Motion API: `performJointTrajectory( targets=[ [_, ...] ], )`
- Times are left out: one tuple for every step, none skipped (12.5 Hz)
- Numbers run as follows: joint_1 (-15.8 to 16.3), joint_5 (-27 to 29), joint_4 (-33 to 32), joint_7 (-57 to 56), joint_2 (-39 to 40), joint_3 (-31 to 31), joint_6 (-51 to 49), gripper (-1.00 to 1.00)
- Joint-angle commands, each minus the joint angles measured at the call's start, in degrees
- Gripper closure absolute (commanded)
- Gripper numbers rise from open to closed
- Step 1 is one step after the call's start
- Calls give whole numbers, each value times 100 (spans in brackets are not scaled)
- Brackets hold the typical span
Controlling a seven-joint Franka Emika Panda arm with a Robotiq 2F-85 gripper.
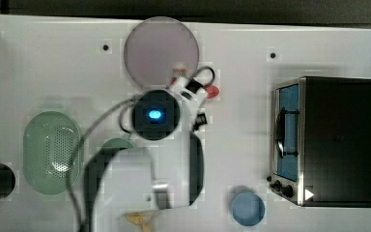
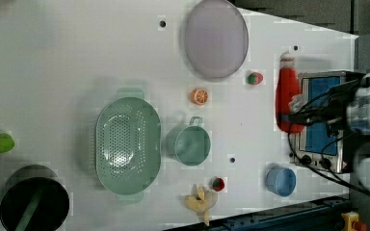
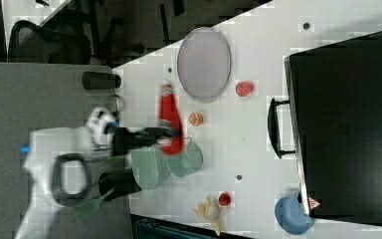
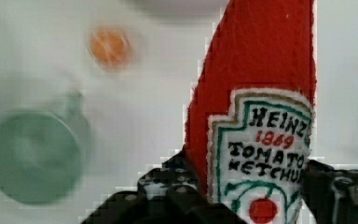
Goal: Pick Ketchup from the table and place it in strainer.
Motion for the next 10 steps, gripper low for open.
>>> performJointTrajectory(
  targets=[
    [315,287,203,1189,-49,655,-461,-25],
    [365,455,244,1630,-35,868,-475,-25],
    [421,580,264,2070,-4,1108,-452,-25],
    [472,624,273,2446,46,1350,-414,-25],
    [511,624,279,2812,121,1578,-351,-25],
    [541,624,287,3162,222,1800,-288,-25],
    [563,627,311,3479,348,2006,-205,-25],
    [582,626,328,3707,500,2201,-40,-25],
    [598,626,329,3922,679,2379,231,-25],
    [616,626,325,4191,907,2547,584,-25]
  ],
)
